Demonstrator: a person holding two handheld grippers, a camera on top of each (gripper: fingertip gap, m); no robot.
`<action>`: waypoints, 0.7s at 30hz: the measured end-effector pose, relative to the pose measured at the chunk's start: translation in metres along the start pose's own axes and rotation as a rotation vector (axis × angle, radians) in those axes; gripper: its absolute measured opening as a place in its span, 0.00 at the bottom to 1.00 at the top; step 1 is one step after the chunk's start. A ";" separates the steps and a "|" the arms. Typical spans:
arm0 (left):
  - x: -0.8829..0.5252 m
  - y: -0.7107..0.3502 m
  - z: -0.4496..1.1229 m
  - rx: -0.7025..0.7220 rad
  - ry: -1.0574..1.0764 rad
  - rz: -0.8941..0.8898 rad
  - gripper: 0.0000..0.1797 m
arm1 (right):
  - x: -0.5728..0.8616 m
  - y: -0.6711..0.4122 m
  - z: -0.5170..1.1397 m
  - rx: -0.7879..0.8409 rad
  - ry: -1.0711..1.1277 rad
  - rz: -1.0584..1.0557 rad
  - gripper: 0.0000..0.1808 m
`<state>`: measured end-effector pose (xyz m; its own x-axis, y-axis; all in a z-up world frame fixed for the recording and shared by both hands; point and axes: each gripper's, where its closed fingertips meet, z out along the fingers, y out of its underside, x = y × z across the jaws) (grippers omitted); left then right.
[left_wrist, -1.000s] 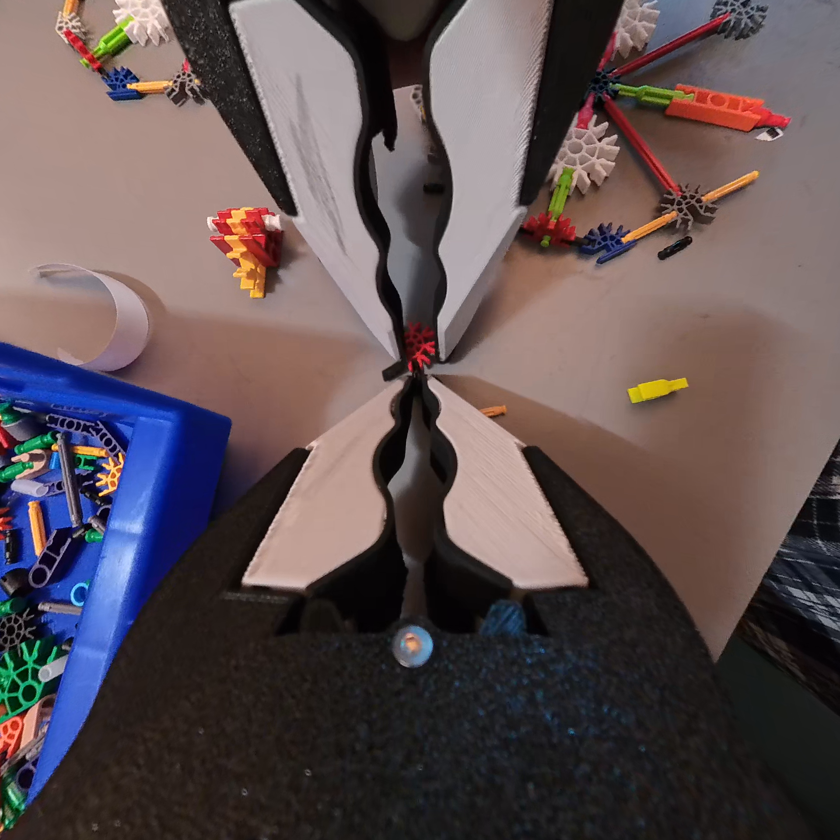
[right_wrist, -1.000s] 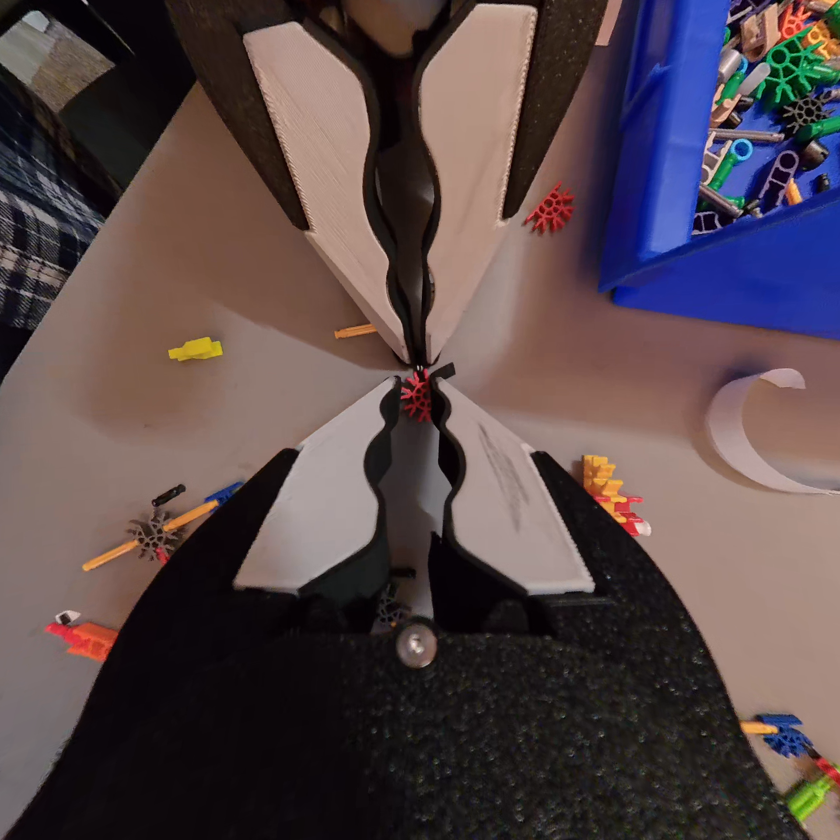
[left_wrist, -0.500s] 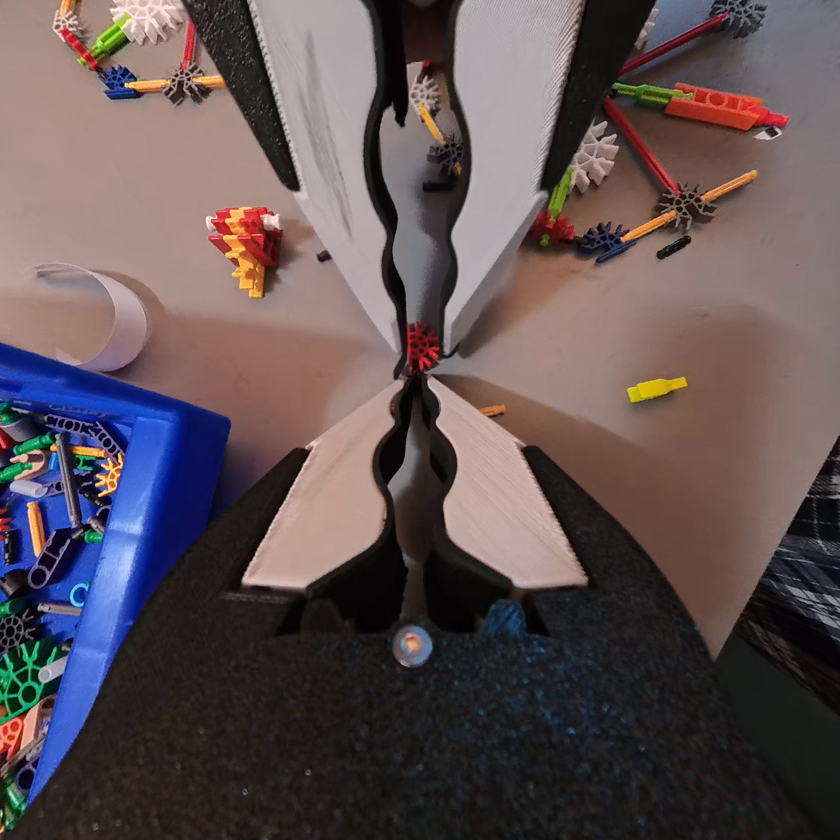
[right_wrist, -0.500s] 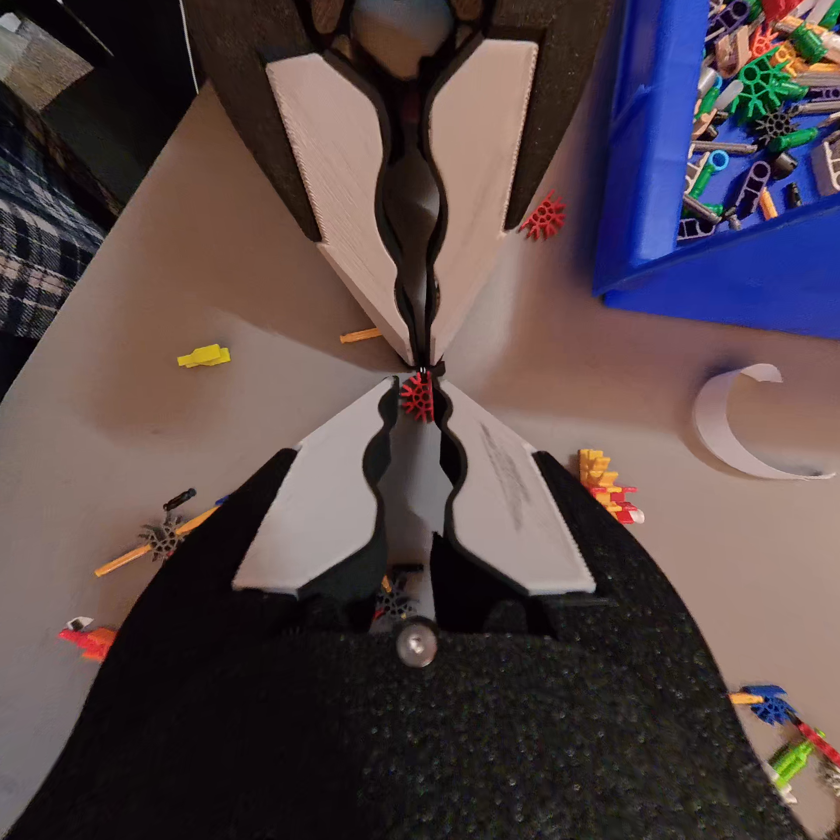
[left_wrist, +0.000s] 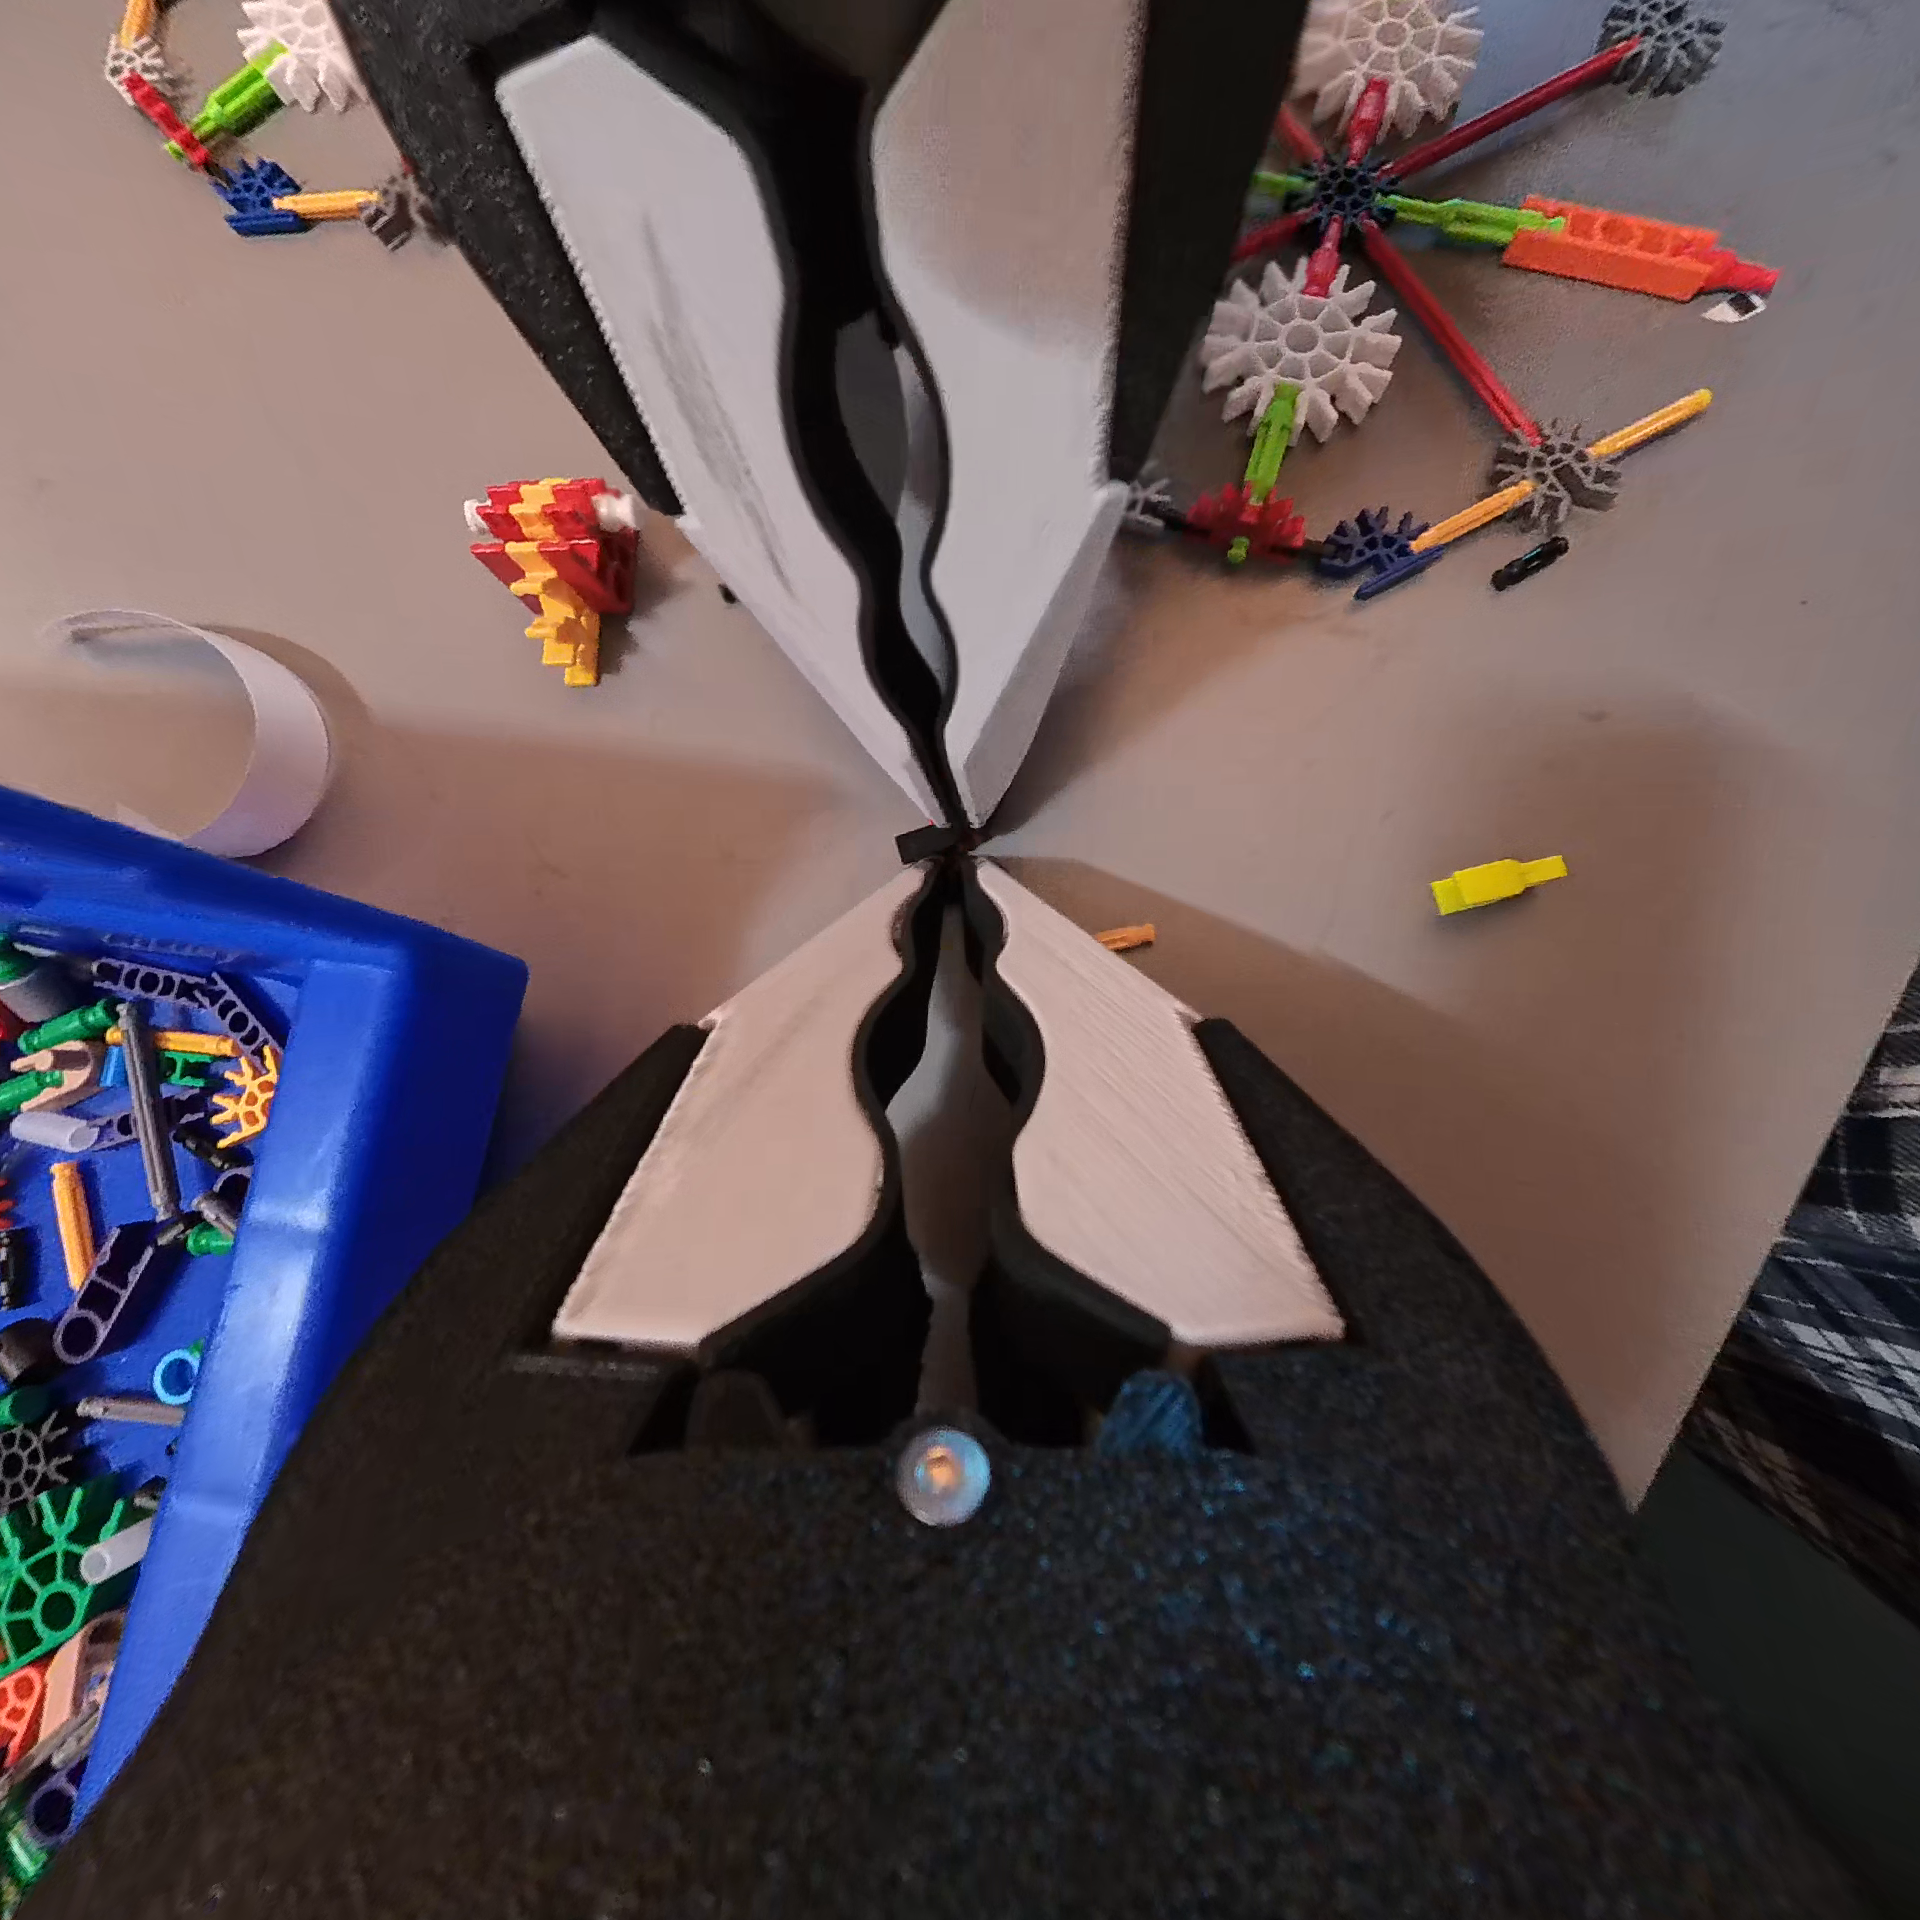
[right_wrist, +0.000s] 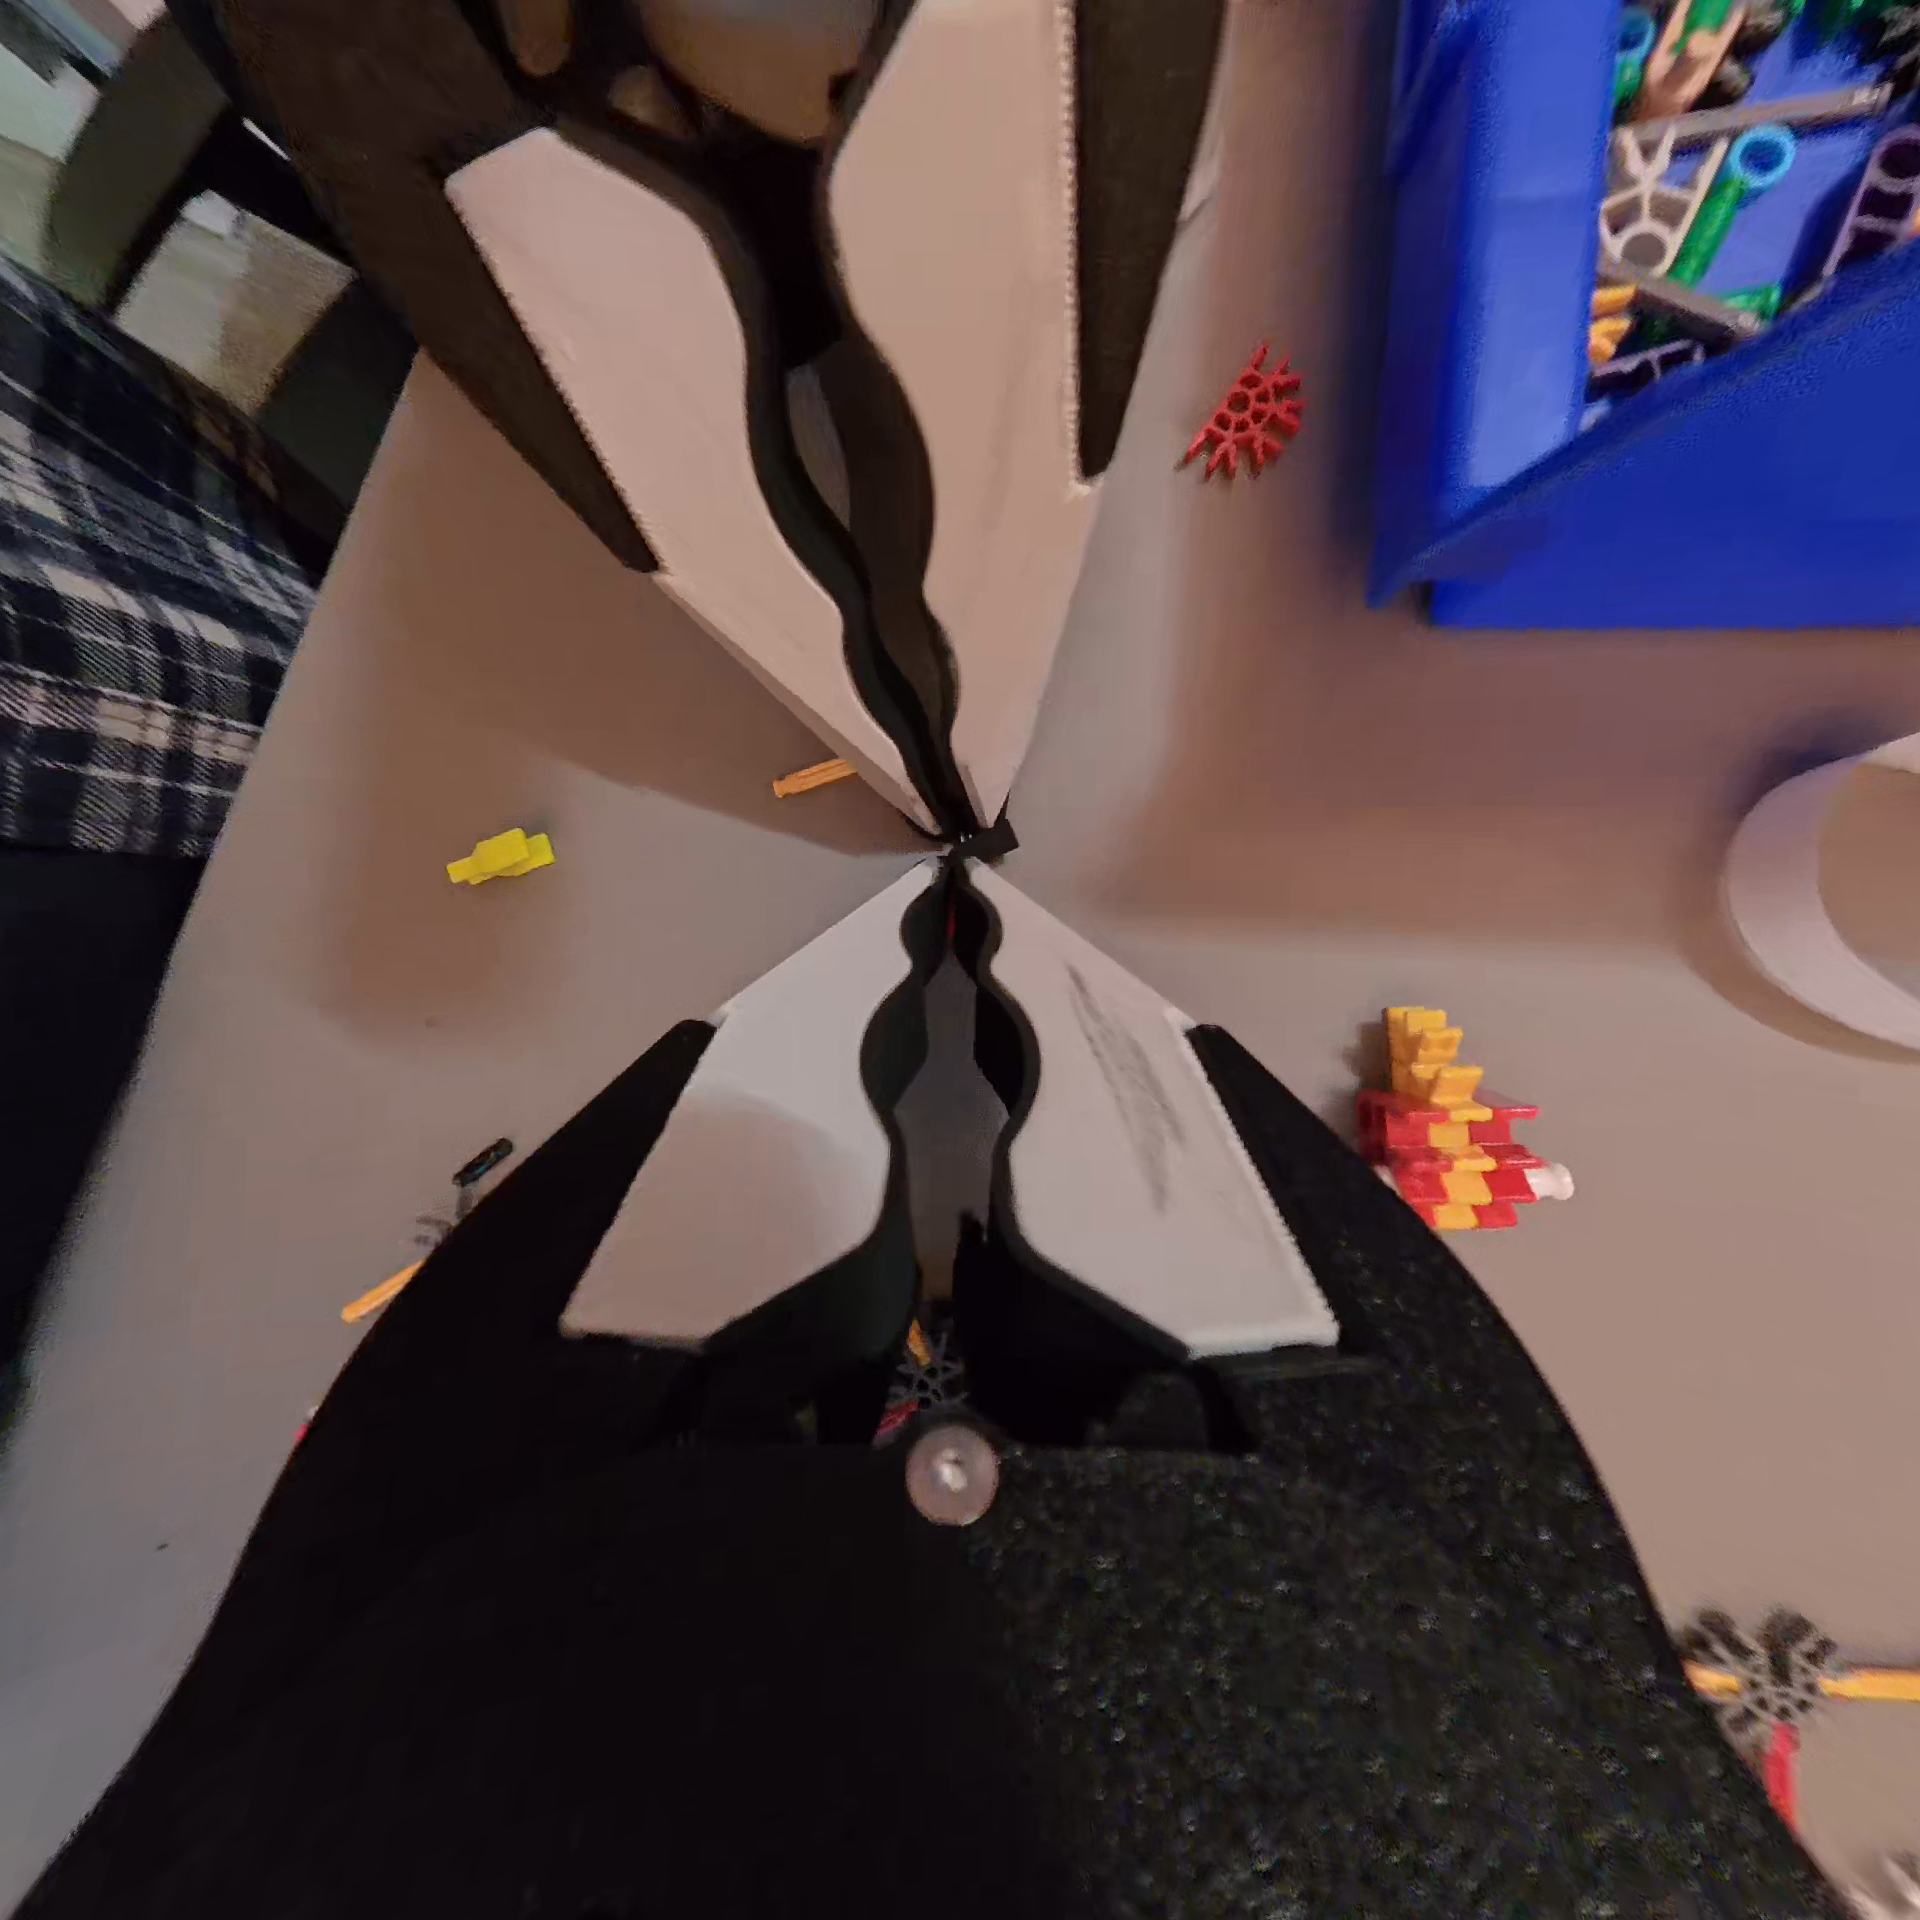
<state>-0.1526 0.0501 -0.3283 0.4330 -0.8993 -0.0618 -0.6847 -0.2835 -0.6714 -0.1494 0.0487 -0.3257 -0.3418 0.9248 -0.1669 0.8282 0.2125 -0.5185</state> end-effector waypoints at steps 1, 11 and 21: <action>0.000 0.000 0.000 0.001 0.002 0.001 0.01 | 0.000 0.001 0.000 -0.003 -0.023 0.036 0.00; 0.000 -0.002 -0.002 0.003 0.004 0.015 0.01 | -0.002 -0.004 -0.008 -0.016 -0.099 0.171 0.00; 0.000 -0.002 -0.001 -0.016 -0.020 0.033 0.01 | 0.020 0.034 -0.072 0.060 0.141 0.283 0.14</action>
<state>-0.1521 0.0503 -0.3258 0.4216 -0.9014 -0.0990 -0.7079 -0.2589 -0.6571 -0.0964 0.0968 -0.2862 -0.0326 0.9801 -0.1957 0.8526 -0.0749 -0.5171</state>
